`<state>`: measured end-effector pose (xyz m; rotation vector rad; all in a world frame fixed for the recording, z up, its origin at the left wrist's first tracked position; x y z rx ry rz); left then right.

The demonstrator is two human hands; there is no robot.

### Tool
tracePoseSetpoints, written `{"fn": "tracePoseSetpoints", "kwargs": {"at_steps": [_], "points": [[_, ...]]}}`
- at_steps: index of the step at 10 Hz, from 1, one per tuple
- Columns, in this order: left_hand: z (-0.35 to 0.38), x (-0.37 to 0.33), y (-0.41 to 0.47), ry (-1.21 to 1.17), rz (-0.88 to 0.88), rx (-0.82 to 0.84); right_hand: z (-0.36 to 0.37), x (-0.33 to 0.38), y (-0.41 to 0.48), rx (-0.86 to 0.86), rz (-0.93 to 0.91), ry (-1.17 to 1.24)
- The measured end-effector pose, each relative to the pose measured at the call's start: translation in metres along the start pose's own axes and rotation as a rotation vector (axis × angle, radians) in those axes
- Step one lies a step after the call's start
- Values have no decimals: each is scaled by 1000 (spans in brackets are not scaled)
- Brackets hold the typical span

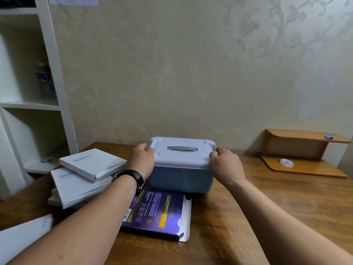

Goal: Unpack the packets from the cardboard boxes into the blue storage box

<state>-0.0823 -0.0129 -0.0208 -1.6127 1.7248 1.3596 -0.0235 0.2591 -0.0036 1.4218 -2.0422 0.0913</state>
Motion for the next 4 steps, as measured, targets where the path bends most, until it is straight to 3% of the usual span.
{"fn": "tracePoseSetpoints", "kwargs": {"at_steps": [1,2,3,4], "points": [[2,-4,-1,7,10,41,0,3,-3,-12,-66,-175],[-5,-12,-2,45,22,108,-1,3,-3,77,-20,-81],[-12,-15,-8,74,59,161,-9,-10,-5,130,127,201],[-22,-19,-21,85,199,-53,-20,-30,-18,56,126,348]]}}
Point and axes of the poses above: each hand's wrist, its own y-axis towards the middle knuckle, its own z-axis out of the palm, x = y × z, the point moved 6 cm from there along y, towards the middle knuckle, and after that the axes turned 9 degrees about z, right-handed, at the moved point
